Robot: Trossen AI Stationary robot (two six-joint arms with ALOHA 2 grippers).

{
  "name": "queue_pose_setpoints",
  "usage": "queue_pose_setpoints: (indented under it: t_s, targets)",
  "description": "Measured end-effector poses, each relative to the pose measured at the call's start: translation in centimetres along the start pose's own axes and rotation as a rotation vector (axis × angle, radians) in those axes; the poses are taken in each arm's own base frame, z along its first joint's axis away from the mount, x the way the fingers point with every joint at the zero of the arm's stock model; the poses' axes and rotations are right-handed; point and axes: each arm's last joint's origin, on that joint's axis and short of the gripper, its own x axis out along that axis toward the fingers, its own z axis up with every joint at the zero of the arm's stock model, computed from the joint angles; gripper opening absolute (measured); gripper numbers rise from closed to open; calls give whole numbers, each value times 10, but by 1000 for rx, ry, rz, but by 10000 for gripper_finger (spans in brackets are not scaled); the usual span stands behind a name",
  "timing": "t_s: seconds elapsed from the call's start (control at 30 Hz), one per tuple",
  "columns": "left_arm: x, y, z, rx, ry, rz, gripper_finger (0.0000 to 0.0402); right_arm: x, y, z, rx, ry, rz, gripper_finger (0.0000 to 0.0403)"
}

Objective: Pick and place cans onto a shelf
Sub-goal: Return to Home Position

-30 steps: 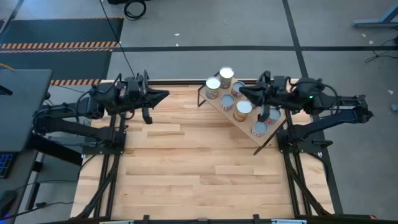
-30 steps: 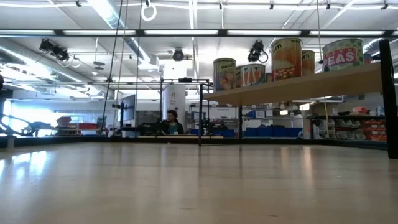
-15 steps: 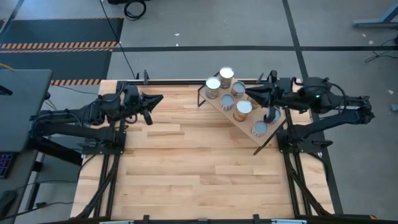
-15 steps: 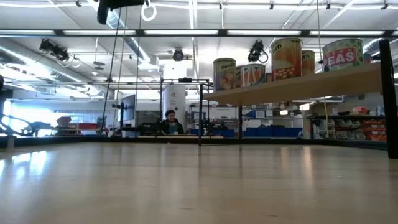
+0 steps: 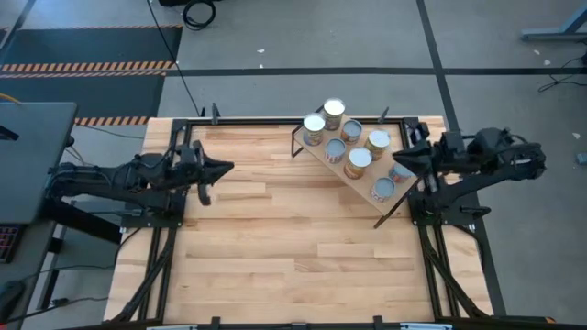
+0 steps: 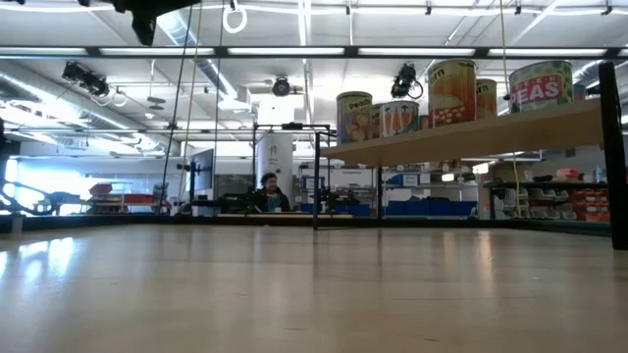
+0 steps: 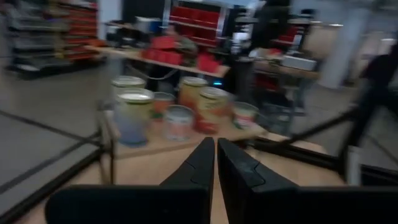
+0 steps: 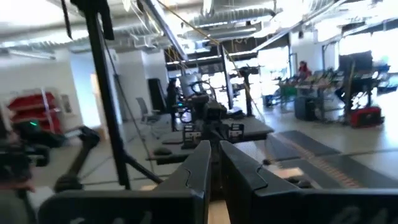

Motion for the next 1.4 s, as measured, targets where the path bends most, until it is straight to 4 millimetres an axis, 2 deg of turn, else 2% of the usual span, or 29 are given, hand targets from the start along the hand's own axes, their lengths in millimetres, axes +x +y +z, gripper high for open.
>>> queue_pose_setpoints:
  t_s: [0.17,0.27,0.43,0.57,0.7,0.73,0.83,0.97,1.03,1.13,1.3,1.4]
  targets:
    - [-16,-5,-8,-13,-11,-148,25,-15,-3,-5,180,-15,23,38]
    - [-23,-6,-18,-15,-5,-193,25,-16,2,-10,201,-79,171,38]
    - [-32,-2,-38,9,-2,-247,25,-14,5,-38,281,-185,294,38]
    - [-40,1,-48,5,-6,-330,25,-29,4,-58,420,-222,407,38]
    - [-45,4,-56,-3,-25,-360,25,-59,-3,-58,347,-404,464,38]
    - [-47,4,-57,-3,-30,-363,25,-63,-4,-63,336,-423,473,38]
    - [-49,6,-60,7,-39,-376,25,-62,0,-96,318,-426,561,38]
    - [-50,6,-60,18,-40,-379,25,-64,5,-138,247,-544,707,38]
    - [-49,7,-61,22,-29,-365,25,-66,11,-138,174,-524,831,38]
    - [-49,7,-67,11,27,-352,25,-78,13,-132,125,-631,1037,38]
    - [-49,9,-76,23,116,-326,25,-80,20,-146,71,-489,1319,38]
    - [-49,12,-83,51,192,-292,25,-79,26,-165,-46,-352,1515,38]
